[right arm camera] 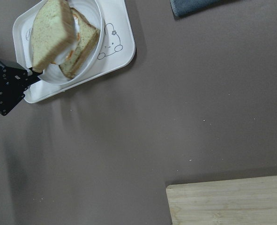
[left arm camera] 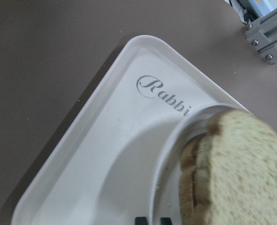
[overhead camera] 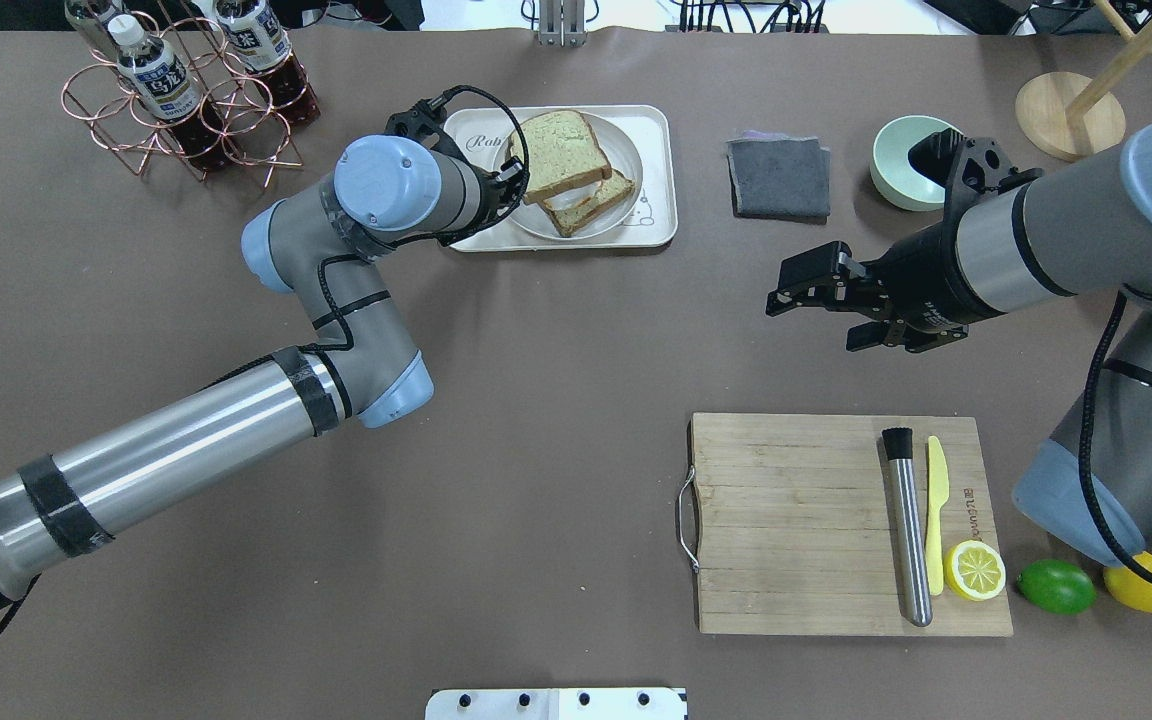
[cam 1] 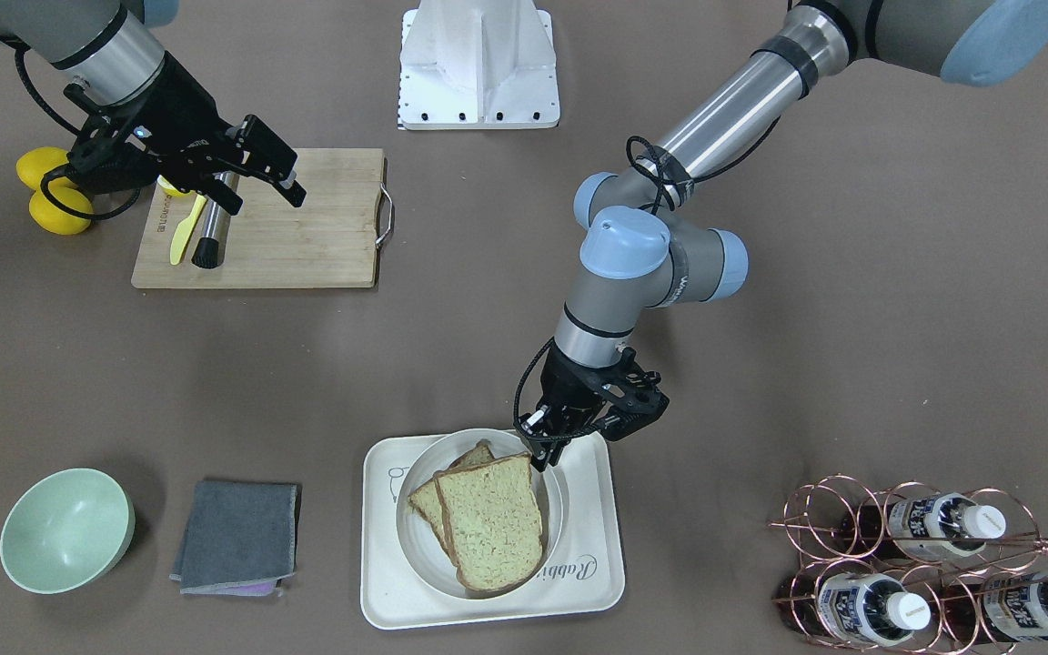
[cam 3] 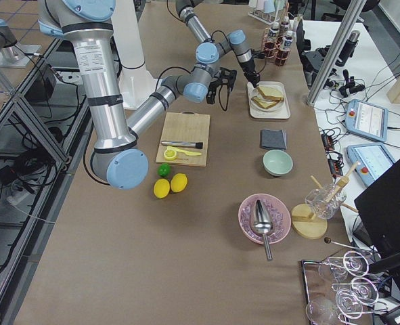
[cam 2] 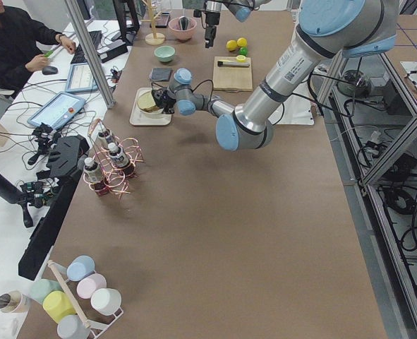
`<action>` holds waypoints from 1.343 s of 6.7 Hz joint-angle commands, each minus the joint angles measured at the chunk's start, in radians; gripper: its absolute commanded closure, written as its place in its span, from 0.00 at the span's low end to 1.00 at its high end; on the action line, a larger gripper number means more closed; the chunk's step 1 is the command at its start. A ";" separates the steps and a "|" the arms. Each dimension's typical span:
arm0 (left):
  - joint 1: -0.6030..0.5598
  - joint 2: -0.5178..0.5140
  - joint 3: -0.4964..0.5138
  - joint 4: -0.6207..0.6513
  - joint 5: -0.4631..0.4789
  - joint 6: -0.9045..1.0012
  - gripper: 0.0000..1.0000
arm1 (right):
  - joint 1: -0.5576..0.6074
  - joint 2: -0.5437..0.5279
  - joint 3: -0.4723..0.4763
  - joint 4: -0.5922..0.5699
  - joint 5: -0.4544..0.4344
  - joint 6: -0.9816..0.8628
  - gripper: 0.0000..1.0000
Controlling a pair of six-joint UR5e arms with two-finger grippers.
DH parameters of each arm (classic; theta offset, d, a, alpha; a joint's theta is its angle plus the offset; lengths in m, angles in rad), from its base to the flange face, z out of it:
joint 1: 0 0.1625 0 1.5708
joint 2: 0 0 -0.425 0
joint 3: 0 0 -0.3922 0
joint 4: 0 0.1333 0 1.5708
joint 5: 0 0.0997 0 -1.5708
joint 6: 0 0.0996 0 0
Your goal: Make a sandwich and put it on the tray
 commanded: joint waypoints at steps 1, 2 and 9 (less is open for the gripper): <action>-0.032 0.014 -0.004 -0.002 -0.004 0.011 0.03 | 0.000 0.002 0.002 0.000 -0.001 0.001 0.00; -0.081 0.024 -0.030 -0.001 -0.031 0.021 0.03 | 0.003 0.005 0.001 0.000 -0.001 0.001 0.00; -0.420 0.595 -0.630 0.268 -0.420 0.910 0.03 | 0.336 -0.181 -0.273 -0.087 0.055 -0.917 0.00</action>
